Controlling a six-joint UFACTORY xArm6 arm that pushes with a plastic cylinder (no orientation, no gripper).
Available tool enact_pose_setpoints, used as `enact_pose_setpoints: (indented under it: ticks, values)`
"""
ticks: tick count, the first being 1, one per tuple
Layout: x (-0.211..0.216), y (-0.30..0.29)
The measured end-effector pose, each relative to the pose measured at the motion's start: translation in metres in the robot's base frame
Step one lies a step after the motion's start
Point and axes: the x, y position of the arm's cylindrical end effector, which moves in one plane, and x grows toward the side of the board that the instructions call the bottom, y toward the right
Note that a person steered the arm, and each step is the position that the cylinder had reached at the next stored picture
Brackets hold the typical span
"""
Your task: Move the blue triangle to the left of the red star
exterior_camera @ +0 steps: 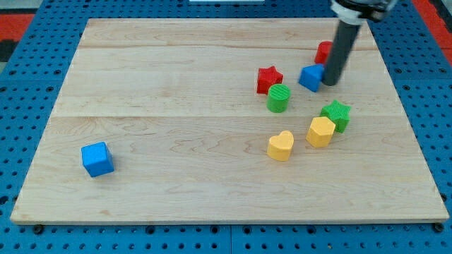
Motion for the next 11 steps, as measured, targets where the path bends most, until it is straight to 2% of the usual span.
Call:
enact_pose_setpoints:
  ticks: [2,3,4,5,6,7,8,9,10,11]
  values:
    - [-0.051,-0.027]
    - [-0.013,-0.02]
    - [-0.013,-0.015]
    - [0.028,-0.034]
    - [0.026,-0.064]
    - [-0.005,-0.083]
    - [-0.005,-0.041]
    - [0.025,0.028]
    - [-0.025,0.029]
    - [-0.034,-0.043]
